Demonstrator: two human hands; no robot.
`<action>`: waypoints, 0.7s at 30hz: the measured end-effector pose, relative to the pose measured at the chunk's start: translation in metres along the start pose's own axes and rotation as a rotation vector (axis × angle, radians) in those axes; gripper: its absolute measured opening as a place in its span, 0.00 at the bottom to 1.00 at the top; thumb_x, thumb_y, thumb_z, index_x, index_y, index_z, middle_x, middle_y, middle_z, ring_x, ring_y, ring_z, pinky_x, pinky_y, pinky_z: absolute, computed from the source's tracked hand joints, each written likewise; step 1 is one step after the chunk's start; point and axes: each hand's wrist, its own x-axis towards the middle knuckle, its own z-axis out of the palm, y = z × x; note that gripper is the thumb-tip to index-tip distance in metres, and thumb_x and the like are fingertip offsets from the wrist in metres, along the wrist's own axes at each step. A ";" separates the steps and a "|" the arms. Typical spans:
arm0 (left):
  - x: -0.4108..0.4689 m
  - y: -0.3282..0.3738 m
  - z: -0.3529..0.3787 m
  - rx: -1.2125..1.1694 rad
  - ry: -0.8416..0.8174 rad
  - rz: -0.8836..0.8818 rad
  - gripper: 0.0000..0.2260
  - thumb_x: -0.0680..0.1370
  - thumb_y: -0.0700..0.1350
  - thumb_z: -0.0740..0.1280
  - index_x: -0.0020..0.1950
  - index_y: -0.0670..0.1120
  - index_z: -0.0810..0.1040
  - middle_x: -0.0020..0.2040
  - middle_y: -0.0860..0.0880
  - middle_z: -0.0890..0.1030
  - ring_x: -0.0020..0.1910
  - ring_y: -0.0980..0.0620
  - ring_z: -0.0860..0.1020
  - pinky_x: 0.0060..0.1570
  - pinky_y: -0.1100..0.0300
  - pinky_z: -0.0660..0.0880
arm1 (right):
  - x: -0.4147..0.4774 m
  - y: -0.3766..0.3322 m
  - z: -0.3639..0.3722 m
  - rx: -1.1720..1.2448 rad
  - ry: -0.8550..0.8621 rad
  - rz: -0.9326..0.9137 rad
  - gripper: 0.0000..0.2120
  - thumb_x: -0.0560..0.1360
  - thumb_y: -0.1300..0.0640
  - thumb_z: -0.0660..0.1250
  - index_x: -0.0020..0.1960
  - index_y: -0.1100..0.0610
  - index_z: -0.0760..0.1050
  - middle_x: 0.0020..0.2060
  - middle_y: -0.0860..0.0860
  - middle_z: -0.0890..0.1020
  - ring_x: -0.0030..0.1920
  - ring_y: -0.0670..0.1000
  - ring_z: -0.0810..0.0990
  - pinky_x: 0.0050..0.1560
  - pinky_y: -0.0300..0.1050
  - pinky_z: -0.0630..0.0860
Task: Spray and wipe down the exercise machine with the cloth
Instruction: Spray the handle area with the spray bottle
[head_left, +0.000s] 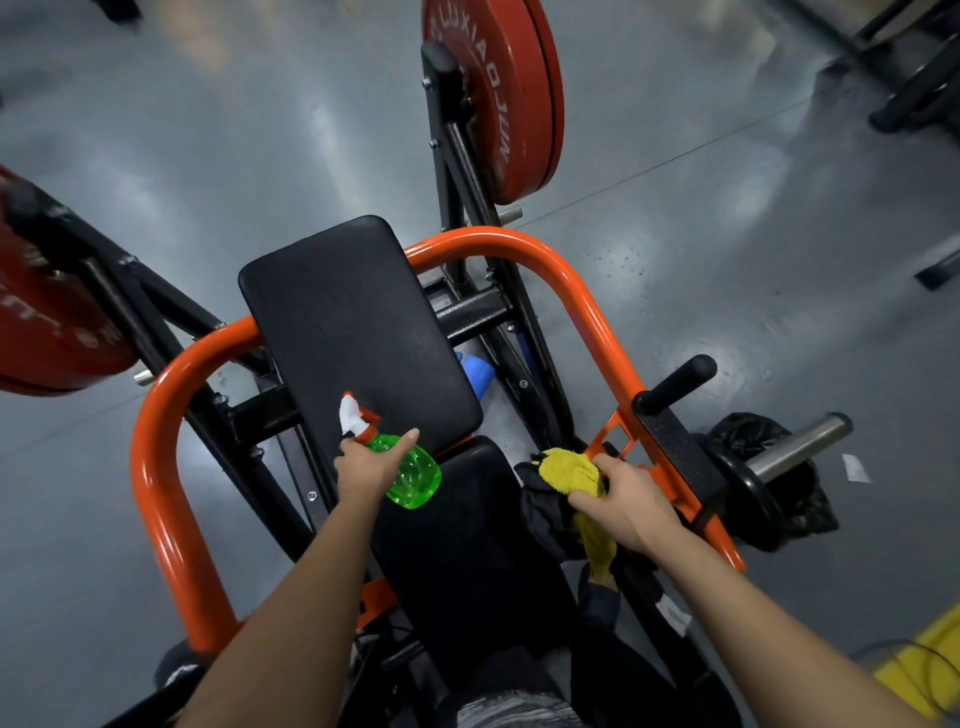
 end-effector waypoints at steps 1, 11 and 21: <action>0.002 -0.001 0.000 -0.013 0.019 -0.015 0.54 0.65 0.68 0.79 0.78 0.38 0.60 0.74 0.37 0.68 0.72 0.35 0.70 0.69 0.40 0.71 | 0.000 -0.001 0.000 -0.004 0.002 0.000 0.13 0.76 0.46 0.71 0.52 0.54 0.73 0.41 0.47 0.77 0.44 0.53 0.78 0.37 0.47 0.69; -0.005 -0.008 -0.007 -0.061 -0.233 0.292 0.30 0.68 0.45 0.84 0.66 0.51 0.74 0.58 0.48 0.80 0.56 0.46 0.81 0.54 0.49 0.80 | 0.001 0.003 0.009 0.026 0.006 -0.031 0.11 0.74 0.46 0.71 0.47 0.52 0.75 0.38 0.48 0.78 0.38 0.49 0.76 0.34 0.48 0.68; -0.012 0.037 0.016 0.124 0.015 0.752 0.09 0.81 0.43 0.66 0.60 0.50 0.76 0.57 0.46 0.80 0.58 0.46 0.79 0.59 0.51 0.76 | 0.013 -0.018 0.010 0.062 0.040 -0.046 0.09 0.74 0.47 0.71 0.47 0.51 0.75 0.41 0.49 0.79 0.42 0.52 0.78 0.38 0.49 0.70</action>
